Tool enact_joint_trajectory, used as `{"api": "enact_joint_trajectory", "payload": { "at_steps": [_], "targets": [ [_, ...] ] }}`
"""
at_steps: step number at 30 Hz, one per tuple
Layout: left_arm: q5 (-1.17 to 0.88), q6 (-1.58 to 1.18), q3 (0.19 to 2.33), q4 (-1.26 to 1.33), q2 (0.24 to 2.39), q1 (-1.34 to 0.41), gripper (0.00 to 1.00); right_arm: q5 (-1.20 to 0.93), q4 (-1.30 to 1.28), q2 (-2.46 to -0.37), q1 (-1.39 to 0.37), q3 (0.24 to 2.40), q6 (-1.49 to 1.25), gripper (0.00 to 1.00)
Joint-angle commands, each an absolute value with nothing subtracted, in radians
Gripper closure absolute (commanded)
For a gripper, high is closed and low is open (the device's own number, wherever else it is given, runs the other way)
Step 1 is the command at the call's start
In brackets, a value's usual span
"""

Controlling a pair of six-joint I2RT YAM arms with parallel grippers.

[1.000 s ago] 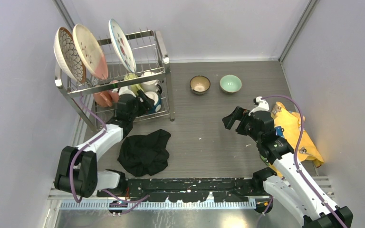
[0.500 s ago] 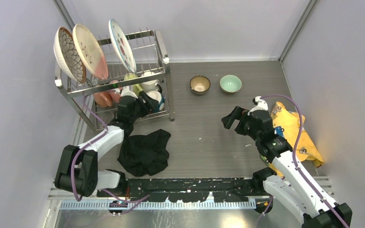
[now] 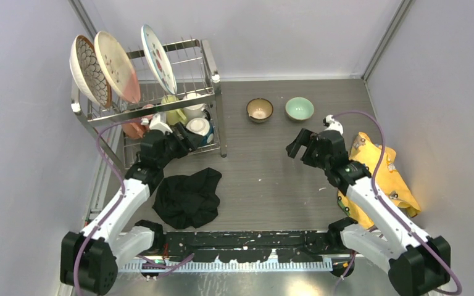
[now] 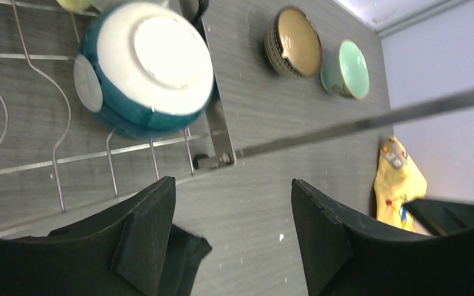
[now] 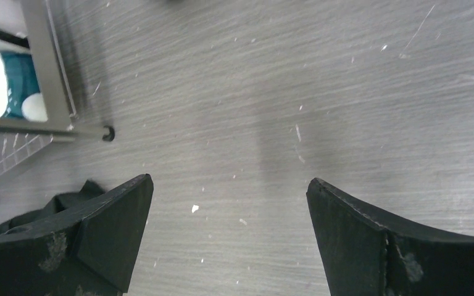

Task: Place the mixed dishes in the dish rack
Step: Turn the bowl upside down on the dish rack, then move the bowl to the center of the board.

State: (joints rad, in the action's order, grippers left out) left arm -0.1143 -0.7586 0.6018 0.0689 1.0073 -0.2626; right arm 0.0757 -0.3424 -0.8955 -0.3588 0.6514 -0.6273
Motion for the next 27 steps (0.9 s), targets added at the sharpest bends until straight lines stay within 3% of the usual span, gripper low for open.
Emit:
{"api": "enact_joint_trajectory", "payload": {
  "at_steps": [1,2,3,4,5,7,12,27],
  "targets": [
    [-0.228,-0.699,0.651,-0.135,0.908,-0.267,0.29,0.214,-0.304,-1.024,-0.356,0.790,-0.550,0.00],
    [-0.255,-0.680,0.655,-0.166,0.889,-0.267,0.28,0.258,-0.314,-1.065,-0.353,0.824,-0.538,0.00],
    [-0.283,-0.660,0.667,-0.207,0.872,-0.267,0.20,0.298,-0.322,-1.107,-0.346,0.856,-0.525,0.00],
    [-0.302,-0.634,0.682,-0.262,0.856,-0.267,0.05,0.315,-0.325,-1.145,-0.336,0.886,-0.519,0.00],
    [-0.316,-0.609,0.697,-0.313,0.841,-0.267,0.01,0.319,-0.324,-1.182,-0.314,0.923,-0.517,0.01],
    [-0.341,-0.555,0.718,-0.395,0.808,-0.267,0.00,0.313,-0.304,-1.256,-0.269,0.963,-0.536,0.05],
    [-0.353,-0.477,0.734,-0.500,0.686,-0.267,0.00,0.258,-0.235,-1.409,-0.143,1.058,-0.648,0.28],
    [-0.219,-0.292,0.738,-0.671,0.520,-0.266,0.00,0.161,-0.173,-1.807,0.015,1.287,-0.712,0.40]
  ]
}}
